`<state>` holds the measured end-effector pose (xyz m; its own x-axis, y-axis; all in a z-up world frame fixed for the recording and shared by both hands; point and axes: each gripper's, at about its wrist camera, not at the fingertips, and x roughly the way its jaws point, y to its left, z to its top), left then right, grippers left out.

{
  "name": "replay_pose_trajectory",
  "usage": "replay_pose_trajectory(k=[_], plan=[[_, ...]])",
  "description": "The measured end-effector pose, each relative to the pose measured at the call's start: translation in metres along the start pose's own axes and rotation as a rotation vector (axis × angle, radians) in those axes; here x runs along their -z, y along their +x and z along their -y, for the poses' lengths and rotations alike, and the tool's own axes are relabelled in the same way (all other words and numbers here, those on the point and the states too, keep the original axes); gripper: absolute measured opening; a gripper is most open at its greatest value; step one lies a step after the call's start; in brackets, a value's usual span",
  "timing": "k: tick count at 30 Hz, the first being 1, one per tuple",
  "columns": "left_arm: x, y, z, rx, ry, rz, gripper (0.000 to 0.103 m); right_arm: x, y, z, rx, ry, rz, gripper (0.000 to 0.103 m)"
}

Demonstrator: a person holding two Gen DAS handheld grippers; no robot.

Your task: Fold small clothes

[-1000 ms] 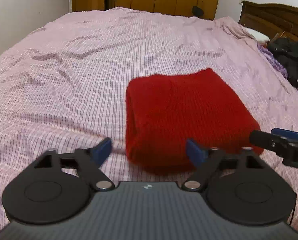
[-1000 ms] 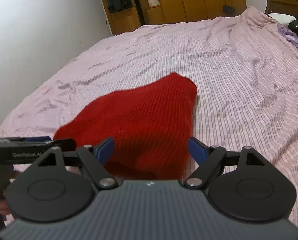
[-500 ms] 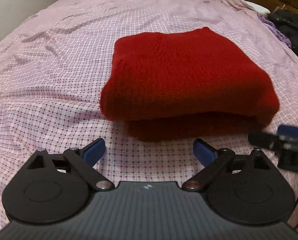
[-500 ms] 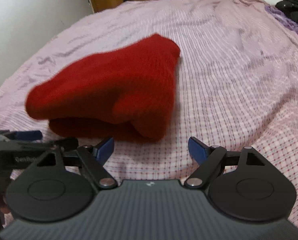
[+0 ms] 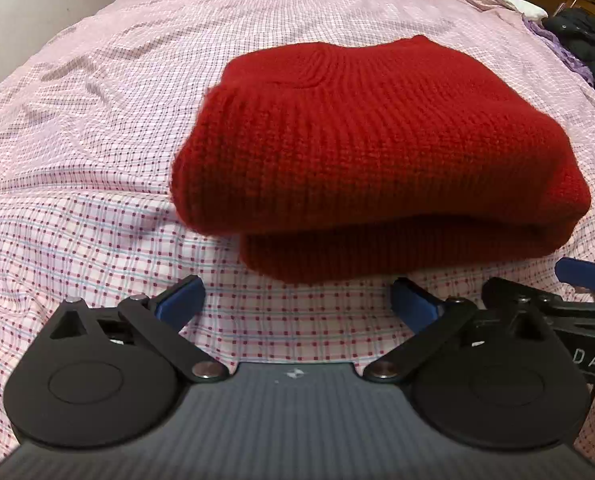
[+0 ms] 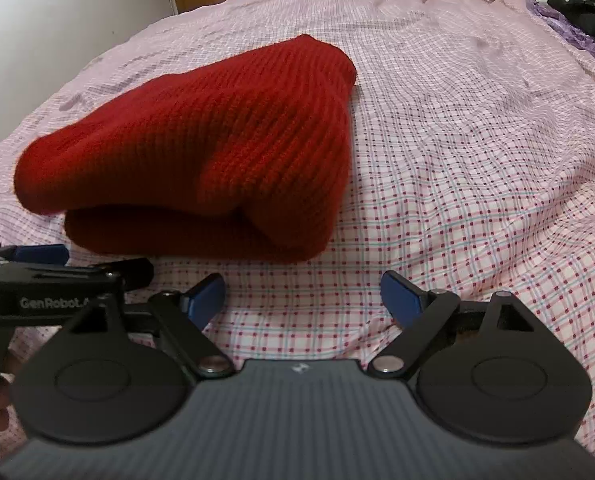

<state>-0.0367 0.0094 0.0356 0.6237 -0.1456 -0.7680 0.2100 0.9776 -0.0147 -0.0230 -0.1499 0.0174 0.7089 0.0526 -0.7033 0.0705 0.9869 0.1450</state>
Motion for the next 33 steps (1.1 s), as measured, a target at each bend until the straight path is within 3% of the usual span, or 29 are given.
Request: replay_pose_trajectory(k=[33], plan=[[0.0004,-0.0005,0.01,-0.014,-0.002,0.005,0.103,0.0005,-0.0009,0.0019,-0.006,0.027,0.012,0.088]])
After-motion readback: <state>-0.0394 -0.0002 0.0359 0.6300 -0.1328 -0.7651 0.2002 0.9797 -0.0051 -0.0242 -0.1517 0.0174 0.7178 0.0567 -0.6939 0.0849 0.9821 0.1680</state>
